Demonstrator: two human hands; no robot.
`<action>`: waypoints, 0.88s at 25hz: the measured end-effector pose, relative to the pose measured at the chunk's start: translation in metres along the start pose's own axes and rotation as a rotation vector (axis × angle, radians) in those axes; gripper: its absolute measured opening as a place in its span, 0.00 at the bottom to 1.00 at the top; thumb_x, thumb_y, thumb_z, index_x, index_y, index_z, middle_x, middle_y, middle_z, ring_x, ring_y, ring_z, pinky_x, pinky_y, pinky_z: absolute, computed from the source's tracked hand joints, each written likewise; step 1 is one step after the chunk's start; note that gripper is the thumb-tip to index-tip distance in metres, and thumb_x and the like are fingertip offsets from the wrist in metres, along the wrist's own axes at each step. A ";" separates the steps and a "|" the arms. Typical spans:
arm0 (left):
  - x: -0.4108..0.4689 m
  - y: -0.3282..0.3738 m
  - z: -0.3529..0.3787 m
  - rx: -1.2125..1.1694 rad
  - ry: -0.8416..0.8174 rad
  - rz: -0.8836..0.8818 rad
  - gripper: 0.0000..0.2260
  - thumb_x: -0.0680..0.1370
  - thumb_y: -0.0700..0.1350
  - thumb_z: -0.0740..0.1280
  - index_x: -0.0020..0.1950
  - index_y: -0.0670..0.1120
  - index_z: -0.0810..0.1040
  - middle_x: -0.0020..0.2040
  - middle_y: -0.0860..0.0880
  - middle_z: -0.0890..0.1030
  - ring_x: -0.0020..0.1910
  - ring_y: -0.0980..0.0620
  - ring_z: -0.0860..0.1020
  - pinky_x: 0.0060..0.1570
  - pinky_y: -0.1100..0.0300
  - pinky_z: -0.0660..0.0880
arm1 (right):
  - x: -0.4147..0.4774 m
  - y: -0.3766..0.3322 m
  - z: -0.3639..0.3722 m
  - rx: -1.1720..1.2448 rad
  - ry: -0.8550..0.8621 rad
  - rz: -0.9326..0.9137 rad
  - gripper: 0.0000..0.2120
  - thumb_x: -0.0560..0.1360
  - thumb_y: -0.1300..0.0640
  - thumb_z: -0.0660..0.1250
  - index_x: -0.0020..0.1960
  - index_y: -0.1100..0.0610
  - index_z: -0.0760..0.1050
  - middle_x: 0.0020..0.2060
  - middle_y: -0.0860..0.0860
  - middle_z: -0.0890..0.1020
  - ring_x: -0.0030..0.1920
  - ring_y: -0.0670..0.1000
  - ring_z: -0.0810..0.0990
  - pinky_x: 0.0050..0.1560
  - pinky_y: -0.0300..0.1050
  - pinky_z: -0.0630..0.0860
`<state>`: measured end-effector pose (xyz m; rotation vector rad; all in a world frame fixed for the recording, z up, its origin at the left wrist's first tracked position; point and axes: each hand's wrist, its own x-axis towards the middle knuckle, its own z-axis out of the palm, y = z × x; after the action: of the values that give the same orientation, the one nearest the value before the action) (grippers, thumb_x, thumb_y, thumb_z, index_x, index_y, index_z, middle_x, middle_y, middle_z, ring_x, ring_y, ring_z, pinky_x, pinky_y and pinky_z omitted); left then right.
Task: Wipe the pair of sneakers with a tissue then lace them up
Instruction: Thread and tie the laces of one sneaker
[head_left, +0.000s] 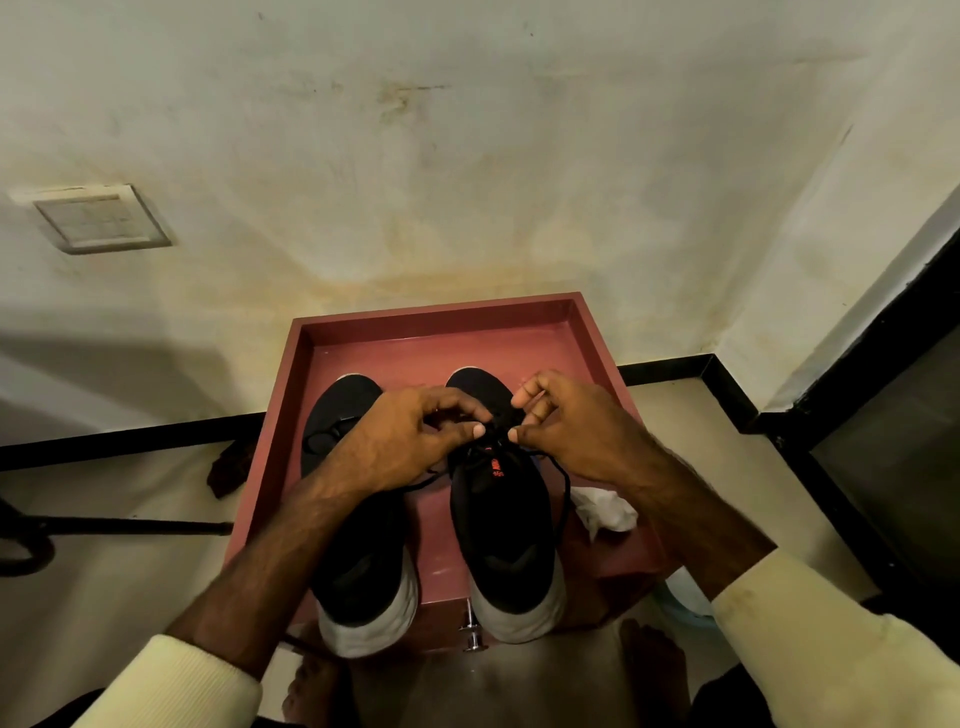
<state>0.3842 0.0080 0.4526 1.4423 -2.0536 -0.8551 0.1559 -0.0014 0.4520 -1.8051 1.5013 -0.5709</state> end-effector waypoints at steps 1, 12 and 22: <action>0.001 0.001 0.000 0.003 -0.009 -0.006 0.05 0.79 0.52 0.73 0.53 0.55 0.86 0.49 0.58 0.87 0.48 0.58 0.84 0.51 0.63 0.81 | 0.001 -0.001 0.003 -0.016 -0.005 -0.007 0.11 0.75 0.55 0.77 0.55 0.49 0.81 0.40 0.47 0.85 0.41 0.45 0.84 0.46 0.43 0.83; -0.003 -0.005 -0.003 0.109 -0.096 -0.045 0.06 0.81 0.52 0.70 0.57 0.55 0.84 0.41 0.52 0.85 0.41 0.56 0.84 0.47 0.62 0.80 | 0.002 0.001 0.003 0.193 -0.008 0.075 0.05 0.79 0.63 0.72 0.54 0.57 0.82 0.42 0.52 0.88 0.43 0.50 0.88 0.53 0.50 0.86; 0.015 -0.001 0.012 0.154 0.000 -0.052 0.05 0.74 0.55 0.77 0.49 0.60 0.88 0.47 0.56 0.82 0.45 0.59 0.79 0.47 0.56 0.79 | 0.005 -0.004 0.005 0.138 0.041 0.030 0.07 0.75 0.56 0.77 0.52 0.52 0.82 0.40 0.47 0.88 0.43 0.45 0.87 0.54 0.50 0.84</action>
<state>0.3715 -0.0039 0.4443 1.5825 -2.1306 -0.7306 0.1633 -0.0044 0.4514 -1.6720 1.4769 -0.6833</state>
